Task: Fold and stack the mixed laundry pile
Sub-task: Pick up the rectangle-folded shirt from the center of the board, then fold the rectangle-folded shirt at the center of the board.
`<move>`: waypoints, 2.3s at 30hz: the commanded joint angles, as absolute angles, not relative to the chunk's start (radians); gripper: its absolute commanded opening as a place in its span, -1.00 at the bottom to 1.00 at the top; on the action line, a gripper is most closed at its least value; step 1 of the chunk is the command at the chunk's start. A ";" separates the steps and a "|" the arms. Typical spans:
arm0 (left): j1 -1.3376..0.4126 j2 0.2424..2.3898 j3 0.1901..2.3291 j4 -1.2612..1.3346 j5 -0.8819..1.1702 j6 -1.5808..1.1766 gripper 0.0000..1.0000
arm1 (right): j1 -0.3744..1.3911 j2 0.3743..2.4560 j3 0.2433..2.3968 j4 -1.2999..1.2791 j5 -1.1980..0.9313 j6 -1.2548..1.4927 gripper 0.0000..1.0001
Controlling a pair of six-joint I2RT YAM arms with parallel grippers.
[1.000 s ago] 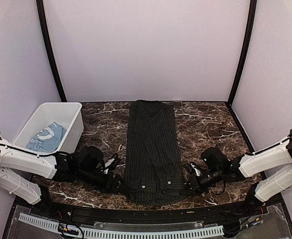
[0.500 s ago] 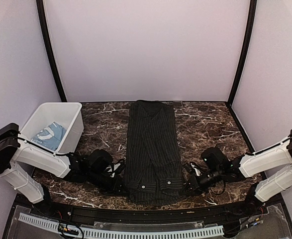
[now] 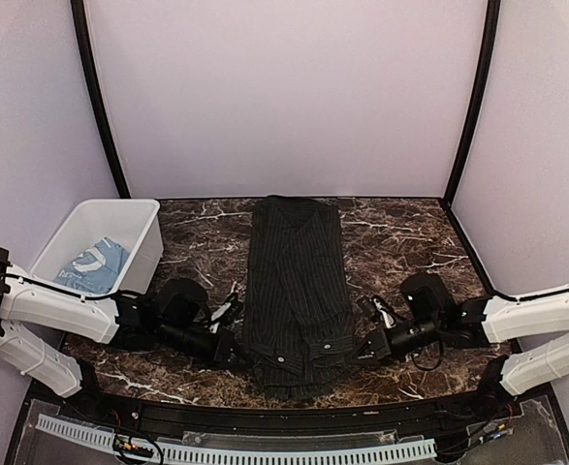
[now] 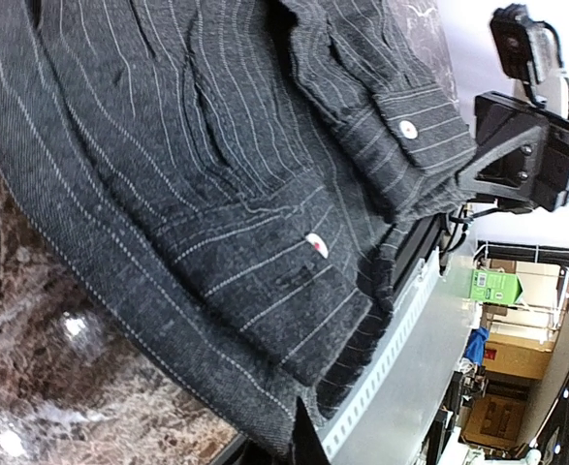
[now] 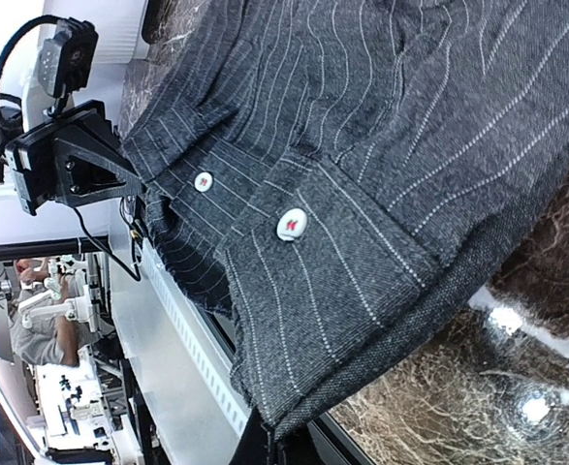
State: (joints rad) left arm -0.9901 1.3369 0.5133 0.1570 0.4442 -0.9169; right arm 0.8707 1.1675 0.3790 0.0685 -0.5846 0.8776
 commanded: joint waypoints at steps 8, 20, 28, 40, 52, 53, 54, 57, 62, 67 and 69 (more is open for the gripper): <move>-0.881 1.355 0.576 0.188 0.464 -0.831 -1.00 | 0.811 1.194 0.465 0.037 -0.529 0.773 -1.00; -0.717 1.556 0.780 0.242 0.510 -0.708 -1.00 | 0.613 1.431 0.688 0.061 -0.601 0.570 -1.00; -0.563 1.747 1.018 0.235 0.548 -0.669 -1.00 | 0.452 1.652 0.968 0.038 -0.659 0.456 -1.00; -0.489 2.056 1.324 0.199 0.491 -0.640 -1.00 | 0.370 2.012 1.261 0.100 -0.709 0.480 -1.00; -0.466 2.067 1.357 0.219 0.472 -0.626 -1.00 | 0.350 2.043 1.343 0.096 -0.710 0.474 -1.00; -0.462 2.069 1.357 0.223 0.461 -0.628 -1.00 | 0.345 2.052 1.351 0.097 -0.709 0.476 -1.00; -0.460 2.080 1.364 0.229 0.460 -0.636 -1.00 | 0.341 2.063 1.360 0.103 -0.711 0.482 -1.00; -0.448 2.103 1.376 0.249 0.458 -0.648 -1.00 | 0.339 2.113 1.401 0.109 -0.726 0.489 -1.00; -0.436 2.164 1.419 0.246 0.427 -0.648 -0.97 | 0.338 2.198 1.489 0.104 -0.740 0.492 -0.91; -0.413 2.207 1.474 0.219 0.424 -0.649 -0.53 | 0.320 2.230 1.531 0.091 -0.759 0.508 -0.23; -0.392 2.188 1.495 0.215 0.452 -0.659 -0.27 | 0.300 2.199 1.534 0.082 -0.768 0.518 0.13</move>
